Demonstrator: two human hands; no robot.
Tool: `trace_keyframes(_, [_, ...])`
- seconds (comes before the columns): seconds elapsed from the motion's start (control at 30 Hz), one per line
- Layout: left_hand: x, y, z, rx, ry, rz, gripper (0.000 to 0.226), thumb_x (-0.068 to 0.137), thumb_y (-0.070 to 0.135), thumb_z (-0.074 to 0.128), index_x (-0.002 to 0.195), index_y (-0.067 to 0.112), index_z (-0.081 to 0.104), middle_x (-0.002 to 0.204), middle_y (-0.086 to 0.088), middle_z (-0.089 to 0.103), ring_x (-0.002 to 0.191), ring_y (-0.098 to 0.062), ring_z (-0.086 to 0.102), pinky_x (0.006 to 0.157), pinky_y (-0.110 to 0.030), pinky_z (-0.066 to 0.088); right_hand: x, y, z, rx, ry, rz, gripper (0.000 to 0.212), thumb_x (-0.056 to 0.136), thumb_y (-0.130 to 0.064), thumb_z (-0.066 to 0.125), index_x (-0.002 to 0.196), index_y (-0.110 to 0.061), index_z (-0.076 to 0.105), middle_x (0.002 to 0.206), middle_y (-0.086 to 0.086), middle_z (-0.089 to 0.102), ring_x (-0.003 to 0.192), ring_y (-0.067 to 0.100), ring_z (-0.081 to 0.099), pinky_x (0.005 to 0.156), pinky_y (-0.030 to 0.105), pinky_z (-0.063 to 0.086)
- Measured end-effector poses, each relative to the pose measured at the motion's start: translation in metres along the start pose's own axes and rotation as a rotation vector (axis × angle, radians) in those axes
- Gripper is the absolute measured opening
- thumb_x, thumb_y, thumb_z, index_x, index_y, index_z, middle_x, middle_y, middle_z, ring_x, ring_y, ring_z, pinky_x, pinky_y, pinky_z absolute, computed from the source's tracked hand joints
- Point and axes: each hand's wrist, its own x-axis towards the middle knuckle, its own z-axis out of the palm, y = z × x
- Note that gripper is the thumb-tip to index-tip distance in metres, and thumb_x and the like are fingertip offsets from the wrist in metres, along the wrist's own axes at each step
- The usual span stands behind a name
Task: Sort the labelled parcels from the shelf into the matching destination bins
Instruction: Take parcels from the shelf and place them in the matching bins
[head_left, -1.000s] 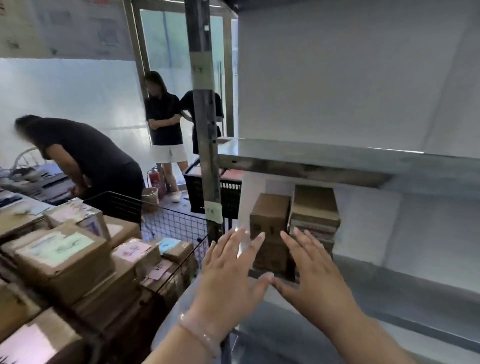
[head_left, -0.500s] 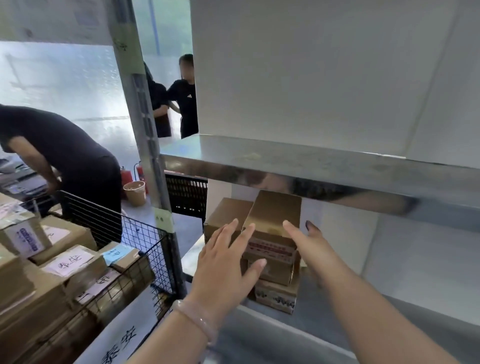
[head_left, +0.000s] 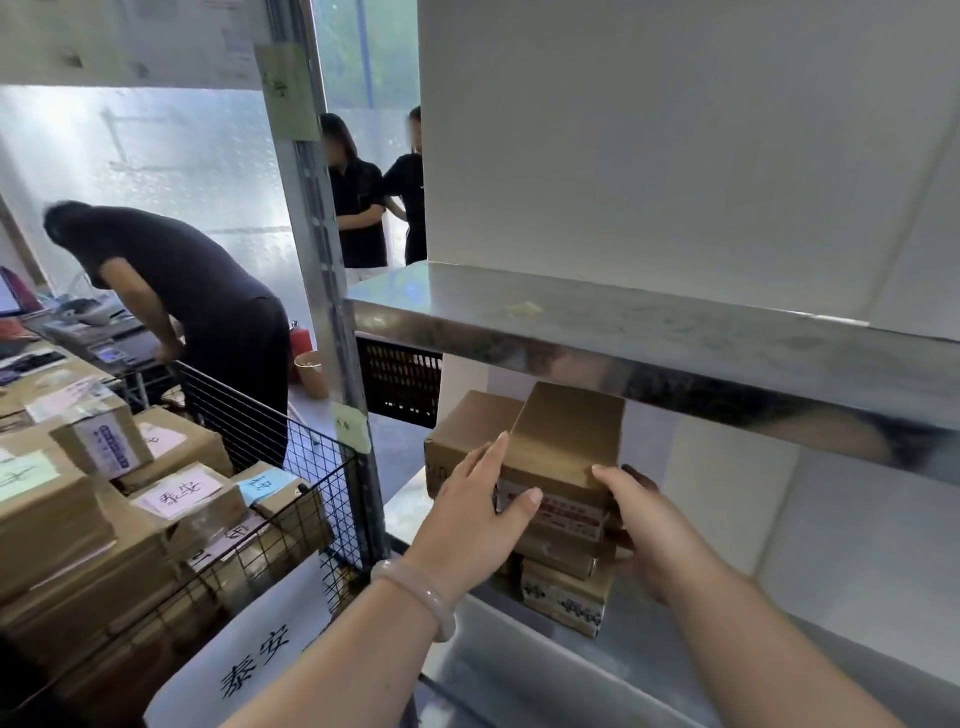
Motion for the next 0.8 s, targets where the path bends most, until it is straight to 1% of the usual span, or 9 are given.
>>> trace_keyframes(0.07, [-0.003, 0.004, 0.004, -0.071, -0.023, -0.005, 0.068, 0.097, 0.047, 0.054, 0.154, 0.043, 0.018, 0.146, 0.021, 0.031, 0.134, 0.001, 0.03, 0.101, -0.012, 0.027, -0.008, 0.003, -0.001, -0.008, 0.026, -0.063, 0.036, 0.091, -0.043, 0.058, 0.122, -0.024, 0.056, 0.099, 0.007, 0.071, 0.089, 0.025, 0.067, 0.073, 0.04, 0.055])
trace_keyframes(0.2, [-0.014, 0.006, 0.001, -0.155, 0.011, -0.014, 0.063, 0.095, 0.049, 0.055, 0.15, 0.05, 0.024, 0.137, 0.019, 0.041, 0.12, 0.005, 0.045, 0.097, -0.016, 0.04, -0.026, 0.016, -0.007, -0.003, 0.049, -0.26, 0.058, 0.09, -0.041, 0.062, 0.143, -0.036, 0.039, 0.13, 0.003, 0.059, 0.111, 0.023, 0.06, 0.095, 0.049, 0.051])
trace_keyframes(0.33, [-0.026, 0.006, -0.008, -0.212, 0.026, -0.079, 0.062, 0.092, 0.058, 0.054, 0.149, 0.048, 0.029, 0.136, 0.018, 0.04, 0.11, 0.007, 0.043, 0.086, -0.011, 0.033, -0.052, 0.026, -0.004, -0.157, 0.098, -0.429, 0.07, 0.075, -0.053, 0.073, 0.137, -0.045, 0.042, 0.137, -0.003, 0.043, 0.127, 0.018, 0.046, 0.107, 0.044, 0.042])
trace_keyframes(0.43, [-0.037, 0.004, -0.011, -0.319, 0.024, -0.207, 0.088, 0.078, 0.07, 0.061, 0.153, 0.04, 0.026, 0.146, 0.009, 0.038, 0.122, -0.006, 0.045, 0.094, -0.019, 0.041, -0.071, 0.034, 0.011, -0.355, 0.123, -0.543, 0.087, 0.053, -0.074, 0.063, 0.135, -0.05, 0.043, 0.13, -0.01, 0.037, 0.129, 0.013, 0.037, 0.106, 0.029, 0.032])
trace_keyframes(0.5, [-0.044, 0.001, -0.011, -0.409, -0.004, -0.258, 0.113, 0.06, 0.074, 0.067, 0.155, 0.038, 0.019, 0.148, 0.006, 0.041, 0.124, -0.01, 0.05, 0.077, -0.01, 0.049, -0.079, 0.04, 0.024, -0.5, 0.138, -0.638, 0.092, 0.05, -0.081, 0.057, 0.136, -0.052, 0.041, 0.133, -0.013, 0.035, 0.128, 0.013, 0.032, 0.104, 0.028, 0.03])
trace_keyframes(0.57, [-0.05, -0.003, -0.013, -0.502, 0.012, -0.295, 0.118, 0.058, 0.068, 0.073, 0.156, 0.036, 0.015, 0.144, 0.003, 0.048, 0.117, -0.012, 0.059, 0.062, -0.008, 0.05, -0.085, 0.044, 0.035, -0.594, 0.12, -0.724, 0.091, 0.052, -0.082, 0.055, 0.137, -0.056, 0.037, 0.138, -0.016, 0.028, 0.128, 0.012, 0.025, 0.102, 0.029, 0.028])
trace_keyframes(0.67, [-0.059, -0.015, -0.023, -0.783, 0.077, -0.345, 0.091, 0.075, 0.048, 0.077, 0.152, 0.035, 0.03, 0.123, -0.002, 0.067, 0.101, -0.018, 0.071, 0.075, -0.028, 0.059, -0.085, 0.038, 0.042, -0.556, 0.009, -0.817, 0.073, 0.062, -0.081, 0.053, 0.131, -0.065, 0.033, 0.136, -0.033, 0.024, 0.129, 0.002, 0.026, 0.101, 0.03, 0.031])
trace_keyframes(0.73, [-0.068, -0.027, -0.032, -0.978, 0.052, -0.338, 0.078, 0.077, 0.048, 0.076, 0.145, 0.032, 0.041, 0.121, -0.006, 0.07, 0.107, -0.024, 0.069, 0.086, -0.043, 0.058, -0.081, 0.031, 0.043, -0.333, -0.056, -0.758, 0.059, 0.07, -0.082, 0.048, 0.126, -0.072, 0.032, 0.133, -0.042, 0.027, 0.126, -0.007, 0.034, 0.101, 0.031, 0.038])
trace_keyframes(0.8, [-0.077, -0.037, -0.038, -1.237, 0.021, -0.328, 0.071, 0.074, 0.048, 0.074, 0.138, 0.022, 0.055, 0.128, -0.015, 0.066, 0.117, -0.032, 0.064, 0.09, -0.049, 0.055, -0.073, 0.023, 0.045, -0.135, -0.107, -0.61, 0.049, 0.074, -0.078, 0.045, 0.122, -0.073, 0.036, 0.139, -0.035, 0.033, 0.126, -0.008, 0.038, 0.107, 0.035, 0.036])
